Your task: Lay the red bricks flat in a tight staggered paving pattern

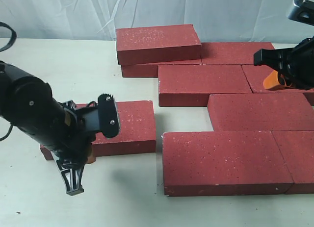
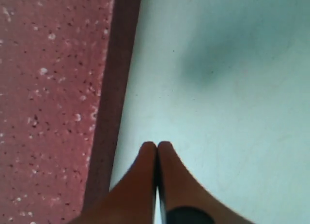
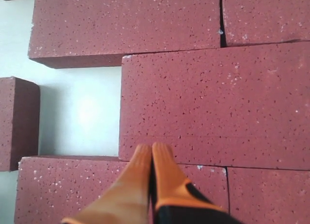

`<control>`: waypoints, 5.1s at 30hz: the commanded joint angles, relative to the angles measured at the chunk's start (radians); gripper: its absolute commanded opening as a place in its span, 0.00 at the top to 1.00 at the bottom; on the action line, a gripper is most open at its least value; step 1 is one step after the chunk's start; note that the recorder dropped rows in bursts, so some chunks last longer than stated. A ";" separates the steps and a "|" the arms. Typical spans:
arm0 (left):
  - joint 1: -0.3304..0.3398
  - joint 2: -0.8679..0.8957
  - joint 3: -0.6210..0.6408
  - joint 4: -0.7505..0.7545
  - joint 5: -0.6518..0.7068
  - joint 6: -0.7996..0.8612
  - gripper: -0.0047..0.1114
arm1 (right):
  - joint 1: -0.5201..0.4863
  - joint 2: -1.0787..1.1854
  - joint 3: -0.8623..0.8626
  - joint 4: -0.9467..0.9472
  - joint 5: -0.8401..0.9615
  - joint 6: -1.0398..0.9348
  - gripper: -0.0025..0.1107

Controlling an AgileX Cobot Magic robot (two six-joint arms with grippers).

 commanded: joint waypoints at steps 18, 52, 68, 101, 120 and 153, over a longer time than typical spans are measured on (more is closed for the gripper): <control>0.008 0.159 -0.007 0.141 -0.152 0.000 0.96 | -0.007 0.000 0.005 -0.001 -0.019 -0.011 0.98; 0.035 -0.080 -0.086 0.114 -0.096 -0.141 0.96 | -0.007 0.000 0.005 -0.001 -0.019 -0.013 0.98; 0.441 -0.098 -0.114 0.220 -0.098 -0.763 0.96 | -0.007 0.000 0.005 -0.001 -0.019 -0.013 0.98; 0.515 0.265 -0.188 -0.298 -0.033 -0.304 0.96 | -0.007 0.002 0.005 -0.001 -0.019 -0.013 0.98; 0.517 0.265 -0.188 -0.432 -0.044 -0.198 0.96 | -0.007 0.002 0.005 -0.001 -0.022 -0.013 0.98; 0.394 0.297 -0.188 -0.910 -0.031 0.132 0.96 | -0.007 0.002 0.005 -0.001 -0.023 -0.013 0.98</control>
